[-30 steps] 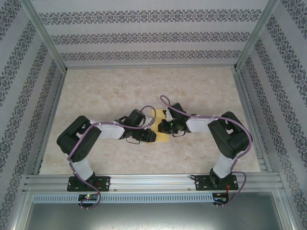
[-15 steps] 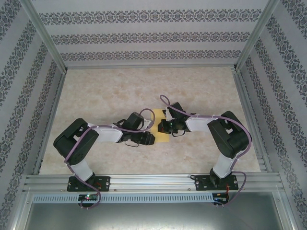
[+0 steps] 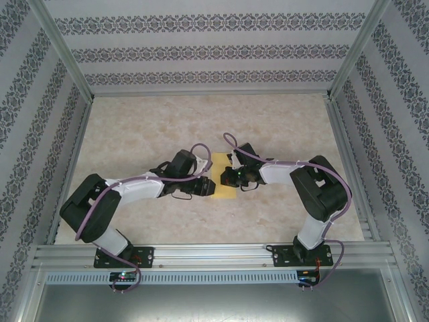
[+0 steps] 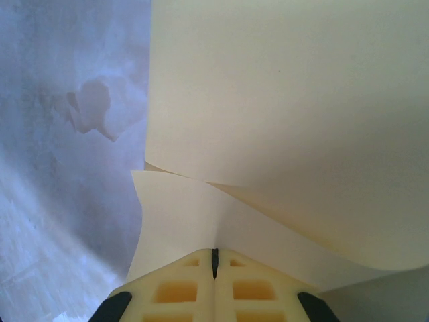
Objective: Fold a paper plane with a square sheet of paper (fold left side to right side)
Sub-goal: Fold the triangle a second time at the center of the table.
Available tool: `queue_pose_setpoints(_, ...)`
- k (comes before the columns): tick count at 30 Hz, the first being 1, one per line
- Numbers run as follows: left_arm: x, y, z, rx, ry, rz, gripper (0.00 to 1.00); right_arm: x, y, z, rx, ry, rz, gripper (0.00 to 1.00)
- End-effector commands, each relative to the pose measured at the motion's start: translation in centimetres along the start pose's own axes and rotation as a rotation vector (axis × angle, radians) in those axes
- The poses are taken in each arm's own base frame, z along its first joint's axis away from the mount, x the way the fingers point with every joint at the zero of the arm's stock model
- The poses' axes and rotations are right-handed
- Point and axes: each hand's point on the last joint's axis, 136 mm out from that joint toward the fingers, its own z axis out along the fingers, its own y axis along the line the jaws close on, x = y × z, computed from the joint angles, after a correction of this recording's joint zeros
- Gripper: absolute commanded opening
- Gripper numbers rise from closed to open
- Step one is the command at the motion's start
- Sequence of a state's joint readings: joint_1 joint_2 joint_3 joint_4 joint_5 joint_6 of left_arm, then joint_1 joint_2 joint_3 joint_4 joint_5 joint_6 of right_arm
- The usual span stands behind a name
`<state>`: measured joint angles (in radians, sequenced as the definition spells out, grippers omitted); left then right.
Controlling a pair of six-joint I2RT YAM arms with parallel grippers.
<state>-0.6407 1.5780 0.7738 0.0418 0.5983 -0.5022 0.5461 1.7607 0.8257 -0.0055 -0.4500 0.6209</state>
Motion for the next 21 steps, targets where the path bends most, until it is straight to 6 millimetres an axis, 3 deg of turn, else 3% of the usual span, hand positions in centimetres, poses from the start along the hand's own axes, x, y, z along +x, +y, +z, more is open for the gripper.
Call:
queue_pose_setpoints(1, 0.0, 0.8, 1.0, -0.009, 0.047, -0.009, 0.22, 1.5, -2.0, 0.8, 0.087, 0.048, 0.011, 0.0)
queue_pose_setpoints(10, 0.7, 2.3, 3.3, -0.009, 0.088, -0.035, 0.22, 1.6, -1.9, 0.8, 0.084, 0.052, 0.009, 0.0)
queue_pose_setpoints(16, 2.0, 4.1, 3.4, -0.084, 0.117, -0.045, 0.21, 1.3, -1.7, 0.5, 0.086, 0.042, 0.0, 0.0)
queue_pose_setpoints(21, 3.2, 5.3, 3.5, -0.118, 0.137, -0.063, 0.2, 0.2, -0.4, -0.4, 0.059, 0.006, -0.03, 0.0)
